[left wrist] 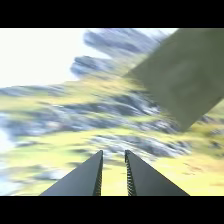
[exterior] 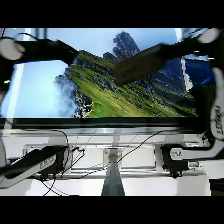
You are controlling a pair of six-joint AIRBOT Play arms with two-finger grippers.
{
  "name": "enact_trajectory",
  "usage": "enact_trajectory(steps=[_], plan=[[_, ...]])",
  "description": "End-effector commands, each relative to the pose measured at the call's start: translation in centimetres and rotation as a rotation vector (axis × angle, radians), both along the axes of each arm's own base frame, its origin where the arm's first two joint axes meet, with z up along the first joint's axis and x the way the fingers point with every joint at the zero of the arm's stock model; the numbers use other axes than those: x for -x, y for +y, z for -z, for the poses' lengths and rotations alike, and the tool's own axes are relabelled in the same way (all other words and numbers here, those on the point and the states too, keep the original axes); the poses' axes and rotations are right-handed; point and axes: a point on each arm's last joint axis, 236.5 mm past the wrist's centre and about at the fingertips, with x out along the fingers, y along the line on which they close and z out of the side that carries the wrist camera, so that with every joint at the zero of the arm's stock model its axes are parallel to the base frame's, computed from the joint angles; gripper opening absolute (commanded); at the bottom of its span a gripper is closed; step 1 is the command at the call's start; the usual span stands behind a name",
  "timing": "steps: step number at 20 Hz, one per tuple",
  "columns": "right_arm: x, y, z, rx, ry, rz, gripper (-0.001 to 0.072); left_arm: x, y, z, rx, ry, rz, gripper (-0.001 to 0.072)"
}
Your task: Fold the clothes and pants, and hang the long-sleeved shirts on hangers.
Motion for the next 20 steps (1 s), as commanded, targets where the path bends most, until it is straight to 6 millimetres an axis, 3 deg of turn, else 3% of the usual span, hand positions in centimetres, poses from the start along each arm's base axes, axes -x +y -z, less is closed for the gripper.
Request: enact_trajectory(steps=[1,4,9,12,14,16,18,19,20], plan=[[3.9,-10.5,-7.5,0.089,-0.103,0.317,0.0011,1.5,4.5,-4.6,-0.028,-0.113,-0.094,0.0154],[9.4,-18.5,-11.6,0.163,-0.133,0.612,0.0011,2.5,5.3,-6.5,-0.025,-0.159,-0.114,0.0155],[21.1,-27.3,-13.7,0.294,-0.034,1.038,0.0011,2.6,5.3,-6.5,-0.025,-0.161,-0.113,0.0156],[28.1,-30.2,-13.7,0.374,0.078,1.218,0.001,2.6,5.3,-6.5,-0.025,-0.161,-0.113,0.0155],[31.5,-31.1,-13.0,0.372,0.162,1.306,0.0011,2.6,5.3,-6.6,-0.024,-0.161,-0.114,0.0156],[33.4,-31.7,-12.6,0.36,0.196,1.364,0.0011,2.6,5.3,-6.5,-0.025,-0.161,-0.113,0.0156],[33.7,-32.3,-12.7,0.349,0.178,1.387,0.0016,2.6,5.3,-6.6,-0.024,-0.161,-0.114,0.0155],[33.3,-32.2,-12.8,0.332,0.163,1.379,0.0098,2.6,5.3,-6.6,-0.024,-0.161,-0.114,0.0156],[32.4,-32.1,-12.9,0.308,0.135,1.363,0.0288,2.6,5.3,-6.6,-0.024,-0.161,-0.114,0.0155]])
